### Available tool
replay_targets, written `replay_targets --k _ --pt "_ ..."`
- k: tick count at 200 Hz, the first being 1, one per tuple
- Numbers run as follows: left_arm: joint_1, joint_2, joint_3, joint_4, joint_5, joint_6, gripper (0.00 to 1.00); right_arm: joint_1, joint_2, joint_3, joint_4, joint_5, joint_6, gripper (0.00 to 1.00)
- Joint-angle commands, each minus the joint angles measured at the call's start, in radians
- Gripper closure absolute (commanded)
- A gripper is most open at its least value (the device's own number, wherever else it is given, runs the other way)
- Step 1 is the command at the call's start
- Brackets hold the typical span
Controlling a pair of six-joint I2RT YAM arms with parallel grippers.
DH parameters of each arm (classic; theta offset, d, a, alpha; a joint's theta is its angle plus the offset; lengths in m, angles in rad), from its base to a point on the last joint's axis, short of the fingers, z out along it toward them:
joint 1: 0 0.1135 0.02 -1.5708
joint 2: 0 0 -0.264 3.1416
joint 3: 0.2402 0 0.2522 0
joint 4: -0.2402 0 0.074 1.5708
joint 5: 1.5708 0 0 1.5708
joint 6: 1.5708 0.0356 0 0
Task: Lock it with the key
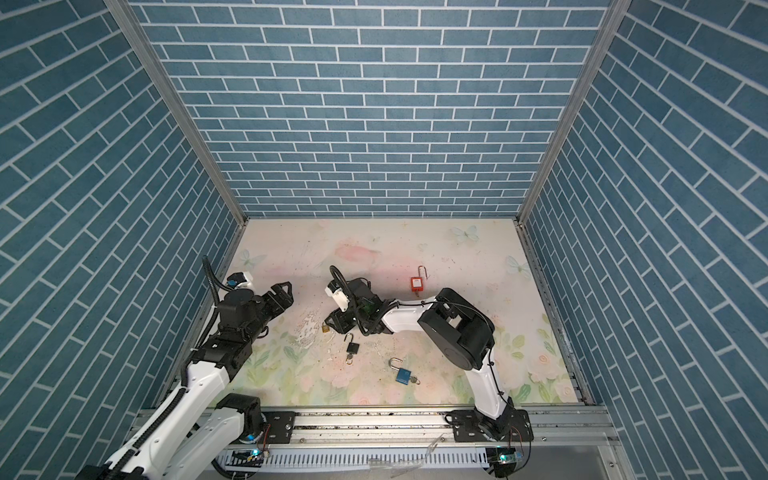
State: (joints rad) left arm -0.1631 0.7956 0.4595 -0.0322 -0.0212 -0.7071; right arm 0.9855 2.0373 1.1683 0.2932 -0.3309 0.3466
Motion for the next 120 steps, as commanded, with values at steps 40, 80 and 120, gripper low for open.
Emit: replay_targets --k 40,80,120 --pt "0.005 -0.013 -0.012 -0.009 -0.032 -0.002 0.13 -0.021 0.061 0.024 0.009 -0.094 0.049 0.49" --pt "0.006 -0.010 -0.013 -0.008 -0.036 -0.002 0.12 -0.023 0.082 0.043 -0.004 -0.119 0.050 0.49" --pt "0.005 -0.006 -0.010 -0.009 -0.044 0.000 0.12 -0.026 0.104 0.063 -0.017 -0.149 0.052 0.49"
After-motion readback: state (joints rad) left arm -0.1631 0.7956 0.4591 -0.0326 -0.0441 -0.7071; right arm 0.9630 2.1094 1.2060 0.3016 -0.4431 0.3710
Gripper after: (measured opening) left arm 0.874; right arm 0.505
